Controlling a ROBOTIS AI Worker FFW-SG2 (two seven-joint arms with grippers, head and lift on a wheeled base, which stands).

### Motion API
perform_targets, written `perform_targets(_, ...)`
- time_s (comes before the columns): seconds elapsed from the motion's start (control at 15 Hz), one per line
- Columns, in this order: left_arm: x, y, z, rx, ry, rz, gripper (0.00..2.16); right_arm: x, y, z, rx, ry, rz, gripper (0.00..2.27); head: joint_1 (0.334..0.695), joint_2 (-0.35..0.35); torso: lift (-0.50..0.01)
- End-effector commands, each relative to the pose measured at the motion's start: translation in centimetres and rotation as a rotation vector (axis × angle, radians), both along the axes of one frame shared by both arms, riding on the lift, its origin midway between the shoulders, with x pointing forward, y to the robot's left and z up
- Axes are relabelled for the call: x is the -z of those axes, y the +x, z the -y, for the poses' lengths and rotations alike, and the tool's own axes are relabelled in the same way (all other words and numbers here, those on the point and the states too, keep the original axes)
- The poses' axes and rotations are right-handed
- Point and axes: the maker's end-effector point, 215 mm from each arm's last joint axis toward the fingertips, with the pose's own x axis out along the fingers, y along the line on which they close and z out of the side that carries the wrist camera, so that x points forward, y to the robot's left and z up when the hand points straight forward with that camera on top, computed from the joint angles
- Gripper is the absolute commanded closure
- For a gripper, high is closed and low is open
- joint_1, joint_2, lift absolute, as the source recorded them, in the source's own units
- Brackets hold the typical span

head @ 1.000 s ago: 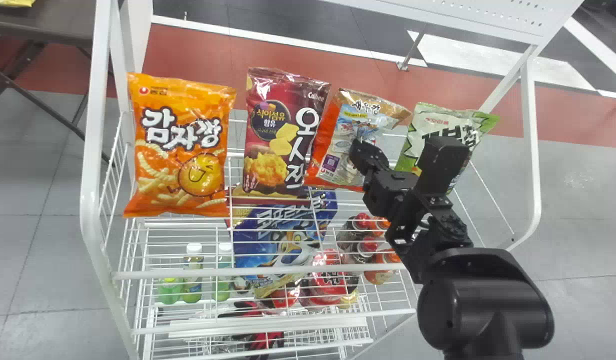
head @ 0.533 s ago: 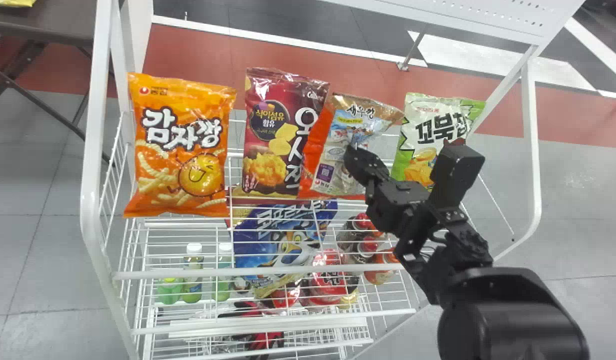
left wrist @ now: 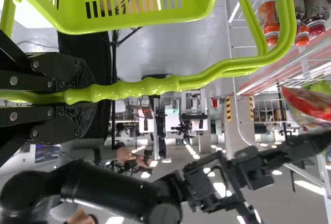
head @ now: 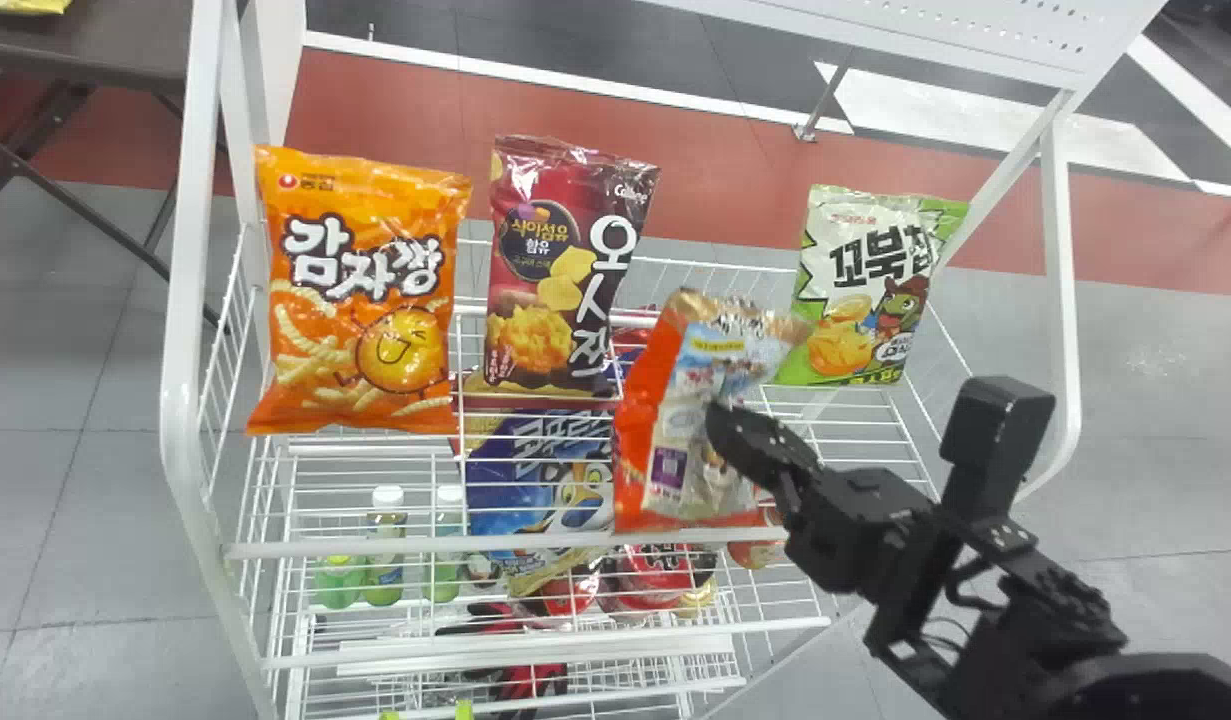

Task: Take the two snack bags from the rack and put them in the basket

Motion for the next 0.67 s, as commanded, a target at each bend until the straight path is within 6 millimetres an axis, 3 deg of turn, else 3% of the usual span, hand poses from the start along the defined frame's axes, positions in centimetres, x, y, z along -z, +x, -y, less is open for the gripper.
perform_targets(0.0,0.1,1.0,-0.1,-0.017,0.002,0.029,1.57,1.4,-2.8,-0.4,-0.023,0.052,-0.124,2.04,0.695,-0.350,-0.010)
perform_targets(0.4,0.1,3.1,0.0,-0.047,0.013,0.072,1.57,6.1,-13.6,-4.2,-0.117,0.135,-0.549,2.04,0.695,-0.350,-0.010)
perform_targets(0.6,0.0,3.8,0.2,-0.050,0.013,0.086,1.57,5.7,-13.7,-6.1,-0.155,0.167,-0.544,2.04,0.695,-0.350,-0.010)
